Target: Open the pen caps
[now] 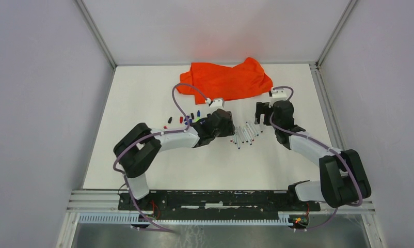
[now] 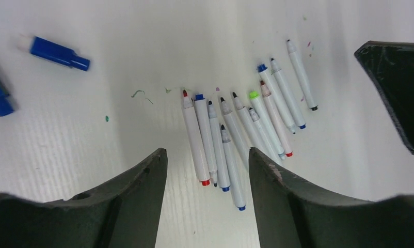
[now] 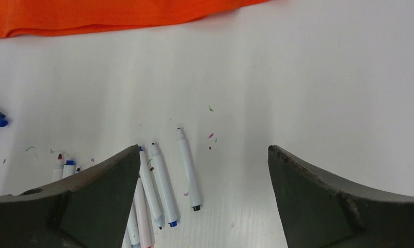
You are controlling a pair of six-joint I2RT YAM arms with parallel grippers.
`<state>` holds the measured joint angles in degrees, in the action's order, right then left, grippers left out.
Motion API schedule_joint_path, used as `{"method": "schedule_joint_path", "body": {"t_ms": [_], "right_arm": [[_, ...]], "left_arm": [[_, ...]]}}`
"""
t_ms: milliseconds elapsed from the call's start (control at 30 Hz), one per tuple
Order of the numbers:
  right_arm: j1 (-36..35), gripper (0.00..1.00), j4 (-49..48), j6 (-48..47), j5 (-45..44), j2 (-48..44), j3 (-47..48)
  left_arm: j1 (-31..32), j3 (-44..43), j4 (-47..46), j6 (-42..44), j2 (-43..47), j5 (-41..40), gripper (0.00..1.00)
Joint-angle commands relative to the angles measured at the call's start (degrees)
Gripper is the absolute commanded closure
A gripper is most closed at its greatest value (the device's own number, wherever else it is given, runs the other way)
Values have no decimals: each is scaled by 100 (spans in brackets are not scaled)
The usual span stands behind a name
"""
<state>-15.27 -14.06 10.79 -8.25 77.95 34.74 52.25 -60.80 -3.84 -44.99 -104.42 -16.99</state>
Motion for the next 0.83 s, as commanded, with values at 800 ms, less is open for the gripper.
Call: {"method": "schedule_joint_path", "body": {"t_ms": [800], "right_arm": [[26, 2, -1098, -278, -1617, -2018, -1761]], "left_arm": [[-662, 3978, -4549, 3877, 3957, -3070, 0]]}}
